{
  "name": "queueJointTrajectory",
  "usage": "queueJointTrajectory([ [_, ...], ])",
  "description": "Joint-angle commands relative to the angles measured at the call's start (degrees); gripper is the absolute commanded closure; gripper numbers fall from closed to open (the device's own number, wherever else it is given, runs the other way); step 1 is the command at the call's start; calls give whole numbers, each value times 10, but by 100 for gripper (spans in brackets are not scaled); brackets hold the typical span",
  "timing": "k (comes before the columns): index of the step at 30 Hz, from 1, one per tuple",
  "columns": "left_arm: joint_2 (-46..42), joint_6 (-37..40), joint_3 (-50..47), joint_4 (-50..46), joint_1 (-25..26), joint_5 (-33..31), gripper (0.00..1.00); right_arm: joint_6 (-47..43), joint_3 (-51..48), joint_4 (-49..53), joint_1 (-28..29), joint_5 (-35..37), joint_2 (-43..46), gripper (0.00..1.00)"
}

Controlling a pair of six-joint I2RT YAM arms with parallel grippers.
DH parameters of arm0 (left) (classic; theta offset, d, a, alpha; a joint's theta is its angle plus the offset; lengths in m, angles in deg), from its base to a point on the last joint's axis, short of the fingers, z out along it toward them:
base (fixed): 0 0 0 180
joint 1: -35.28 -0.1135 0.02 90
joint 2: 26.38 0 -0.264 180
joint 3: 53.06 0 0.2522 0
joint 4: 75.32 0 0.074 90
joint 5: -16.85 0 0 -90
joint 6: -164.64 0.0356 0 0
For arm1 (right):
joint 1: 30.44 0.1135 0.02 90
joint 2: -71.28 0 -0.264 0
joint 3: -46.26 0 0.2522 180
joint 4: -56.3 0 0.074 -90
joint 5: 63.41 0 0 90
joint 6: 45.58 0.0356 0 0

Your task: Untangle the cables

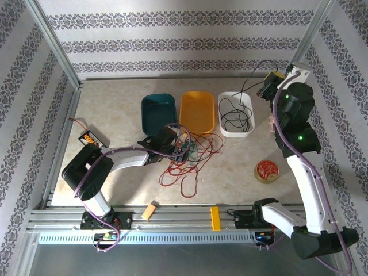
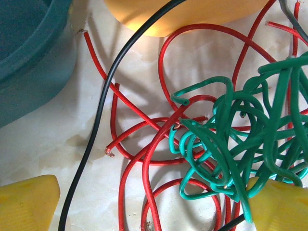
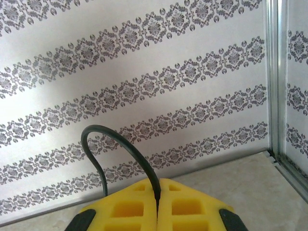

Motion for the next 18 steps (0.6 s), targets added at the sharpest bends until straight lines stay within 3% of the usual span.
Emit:
queueJointTrajectory([
  [1, 2, 12, 6, -22, -7, 3, 1, 7, 18, 9, -4, -11, -49, 100],
  [18, 7, 12, 10, -29, -7, 1, 1, -6, -8, -38, -29, 21, -236, 100],
])
